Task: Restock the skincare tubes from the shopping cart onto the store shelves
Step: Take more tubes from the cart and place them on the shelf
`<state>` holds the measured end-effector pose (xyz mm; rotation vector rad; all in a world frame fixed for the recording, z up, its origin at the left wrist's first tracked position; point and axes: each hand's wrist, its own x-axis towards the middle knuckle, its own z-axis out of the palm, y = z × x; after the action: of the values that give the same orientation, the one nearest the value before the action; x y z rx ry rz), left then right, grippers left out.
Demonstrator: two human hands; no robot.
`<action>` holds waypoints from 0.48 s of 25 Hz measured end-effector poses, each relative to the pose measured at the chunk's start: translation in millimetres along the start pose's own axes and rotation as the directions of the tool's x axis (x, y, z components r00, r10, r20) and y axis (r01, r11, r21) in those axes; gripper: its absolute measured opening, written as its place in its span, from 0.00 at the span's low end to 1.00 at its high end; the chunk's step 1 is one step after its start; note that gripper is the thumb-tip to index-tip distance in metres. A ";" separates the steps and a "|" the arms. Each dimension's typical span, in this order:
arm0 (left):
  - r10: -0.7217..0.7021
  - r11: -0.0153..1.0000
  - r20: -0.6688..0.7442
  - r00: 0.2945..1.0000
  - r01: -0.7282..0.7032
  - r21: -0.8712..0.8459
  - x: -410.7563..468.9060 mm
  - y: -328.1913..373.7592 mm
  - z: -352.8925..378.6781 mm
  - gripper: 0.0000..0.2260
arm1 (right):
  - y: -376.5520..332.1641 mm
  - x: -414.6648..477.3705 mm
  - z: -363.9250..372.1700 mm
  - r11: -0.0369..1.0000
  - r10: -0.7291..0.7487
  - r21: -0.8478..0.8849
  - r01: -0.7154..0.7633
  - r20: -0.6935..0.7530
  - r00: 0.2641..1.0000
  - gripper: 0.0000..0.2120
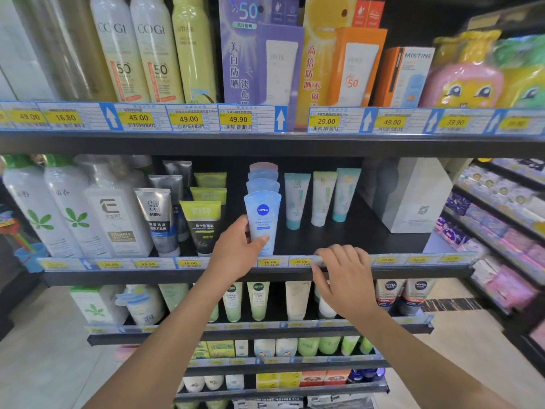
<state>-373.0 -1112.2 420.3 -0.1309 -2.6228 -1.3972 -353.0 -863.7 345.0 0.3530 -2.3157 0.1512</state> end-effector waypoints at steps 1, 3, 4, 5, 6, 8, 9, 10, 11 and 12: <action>-0.002 1.000 -0.011 1.000 0.002 0.021 0.4 -0.2 -0.6 0.20 | -0.4 -0.2 1.3 1.000 0.000 -0.004 0.000 -0.008 1.000 0.10; -0.007 0.999 -0.025 1.000 0.008 0.051 -0.1 -0.5 -0.9 0.19 | -0.2 -1.0 3.2 1.000 0.002 -0.003 -0.002 -0.028 1.000 0.10; -0.007 0.999 -0.024 1.000 0.009 0.054 -0.6 -1.0 -1.0 0.19 | -0.1 -1.0 3.9 1.000 0.004 -0.003 -0.004 -0.037 0.999 0.09; -0.004 0.999 -0.019 1.000 0.005 0.051 -1.0 -1.5 -1.2 0.19 | -0.1 -1.1 5.0 1.000 0.005 -0.007 -0.005 -0.044 0.999 0.09; 0.000 0.999 -0.013 1.000 0.000 0.045 -1.2 -2.4 -1.4 0.19 | -0.2 -1.0 6.1 1.000 0.004 -0.014 -0.005 -0.049 0.999 0.08; 0.000 1.000 -0.001 1.000 0.000 0.025 -0.9 -3.8 -2.6 0.20 | -0.7 -0.7 7.9 1.000 0.003 -0.030 -0.005 -0.052 0.999 0.08; -0.004 1.000 0.003 1.000 0.004 0.009 -0.3 -4.2 -2.9 0.21 | -0.8 -0.6 8.6 0.999 0.004 -0.037 -0.006 -0.053 0.999 0.08; -0.007 1.000 0.007 1.000 0.007 -0.002 0.6 -4.8 -2.7 0.22 | -0.8 -0.5 9.2 0.999 0.005 -0.044 -0.007 -0.056 0.998 0.08; -0.005 1.000 0.009 1.000 0.005 0.000 1.2 -5.6 -2.3 0.22 | -1.0 -0.2 9.6 0.999 0.006 -0.050 -0.009 -0.059 0.998 0.08; 0.001 1.000 0.007 1.000 -0.001 0.015 1.4 -6.4 -1.6 0.22 | -1.1 0.0 9.7 0.998 0.007 -0.055 -0.010 -0.060 0.998 0.08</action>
<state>-375.1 -1117.0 416.2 -0.1360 -2.6383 -1.3785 -359.3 -866.9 338.2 0.3067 -2.2577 0.1008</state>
